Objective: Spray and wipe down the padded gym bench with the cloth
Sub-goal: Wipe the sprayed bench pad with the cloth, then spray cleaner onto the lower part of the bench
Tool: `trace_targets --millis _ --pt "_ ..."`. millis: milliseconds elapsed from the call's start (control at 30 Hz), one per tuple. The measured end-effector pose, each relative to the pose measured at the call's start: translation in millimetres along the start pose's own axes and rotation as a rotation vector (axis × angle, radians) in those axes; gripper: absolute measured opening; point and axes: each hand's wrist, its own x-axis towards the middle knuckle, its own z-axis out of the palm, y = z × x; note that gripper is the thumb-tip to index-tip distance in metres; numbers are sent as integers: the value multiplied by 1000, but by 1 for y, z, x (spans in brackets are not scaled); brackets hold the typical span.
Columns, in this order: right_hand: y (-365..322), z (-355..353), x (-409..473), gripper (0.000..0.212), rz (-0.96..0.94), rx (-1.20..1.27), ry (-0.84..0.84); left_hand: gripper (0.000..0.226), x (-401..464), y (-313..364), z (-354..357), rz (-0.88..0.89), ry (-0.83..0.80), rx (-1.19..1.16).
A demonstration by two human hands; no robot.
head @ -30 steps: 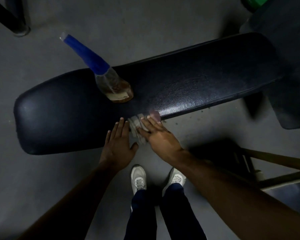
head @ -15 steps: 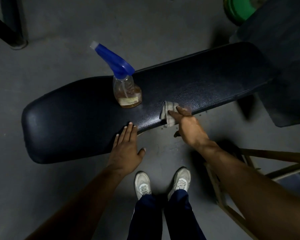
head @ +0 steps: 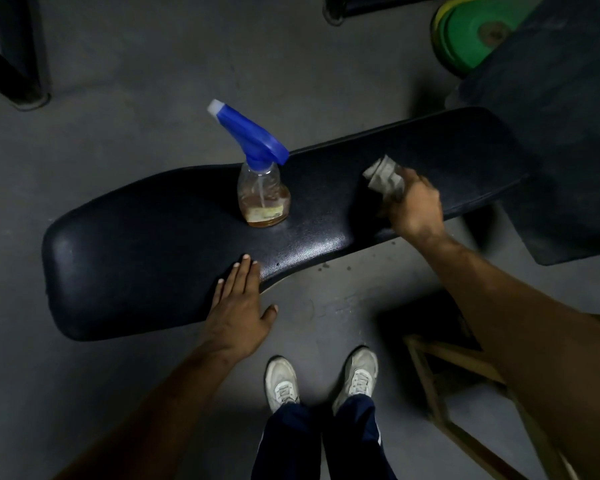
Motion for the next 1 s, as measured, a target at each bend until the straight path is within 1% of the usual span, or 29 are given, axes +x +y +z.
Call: trace_targets --millis 67,133,267,433,533,633,700,767,833,867,900,1000 --pt "-9 7 -14 48 -3 62 -41 88 -1 -2 -2 -11 -2 -15" --pt "-18 15 -31 53 -50 156 -91 88 -2 -4 -4 -18 0 -12" --pt "-44 32 -54 71 -157 331 -160 88 -1 -14 -7 -35 24 -29" --pt "-89 31 -62 93 -265 658 -289 87 -2 -27 -11 -60 24 -8" --pt "-115 26 -56 104 -331 729 -384 87 -1 -35 -11 -65 38 -12" --pt "-141 32 -46 109 -395 777 -486 86 0 -42 -14 -94 58 16" --pt "-156 39 -38 112 -423 794 -520 85 1 -48 -16 -160 31 20" --pt "-167 47 -30 116 -462 767 -541 85 2 -54 -17 -208 -36 13" --pt "-174 52 -25 114 -501 700 -543 89 2 -58 -17 -208 -85 10" --pt "-177 53 -25 108 -520 685 -536 91 2 -59 -17 -203 -93 5" --pt "-180 54 -25 100 -536 685 -522 93 3 -59 -17 -201 -96 -1" --pt "-188 53 -33 65 -539 678 -436 96 4 -58 -17 -198 -107 -7"
